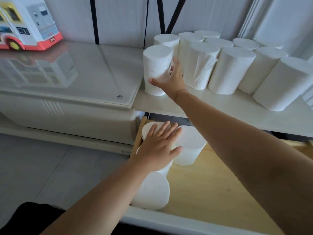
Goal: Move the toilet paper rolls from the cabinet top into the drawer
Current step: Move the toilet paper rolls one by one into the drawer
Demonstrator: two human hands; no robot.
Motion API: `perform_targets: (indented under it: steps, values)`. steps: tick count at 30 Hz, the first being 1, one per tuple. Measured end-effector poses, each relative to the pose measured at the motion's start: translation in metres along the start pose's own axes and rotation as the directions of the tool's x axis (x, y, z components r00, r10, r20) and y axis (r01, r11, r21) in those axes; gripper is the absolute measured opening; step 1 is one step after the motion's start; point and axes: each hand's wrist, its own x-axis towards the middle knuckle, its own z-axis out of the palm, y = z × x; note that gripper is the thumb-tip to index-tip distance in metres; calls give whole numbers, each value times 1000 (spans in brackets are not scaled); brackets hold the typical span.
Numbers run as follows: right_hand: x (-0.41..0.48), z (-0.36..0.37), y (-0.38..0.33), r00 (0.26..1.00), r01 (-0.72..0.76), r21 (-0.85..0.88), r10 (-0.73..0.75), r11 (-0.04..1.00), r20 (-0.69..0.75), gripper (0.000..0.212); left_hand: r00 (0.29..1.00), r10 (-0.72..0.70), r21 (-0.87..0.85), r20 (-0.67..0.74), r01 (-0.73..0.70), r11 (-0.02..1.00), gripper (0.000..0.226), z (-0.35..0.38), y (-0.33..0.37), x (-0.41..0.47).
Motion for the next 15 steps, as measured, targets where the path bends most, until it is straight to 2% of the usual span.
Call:
perform_targets:
  steps: [7,15]
  values:
    - [13,11,0,998,61,119,-58,991,-26,120,1000,-3,7,2,3,1000,62,1,1,0]
    - [-1,-5,4,997,75,107,-74,991,-18,104,1000,3,20,-2,-3,1000,62,1,0,0]
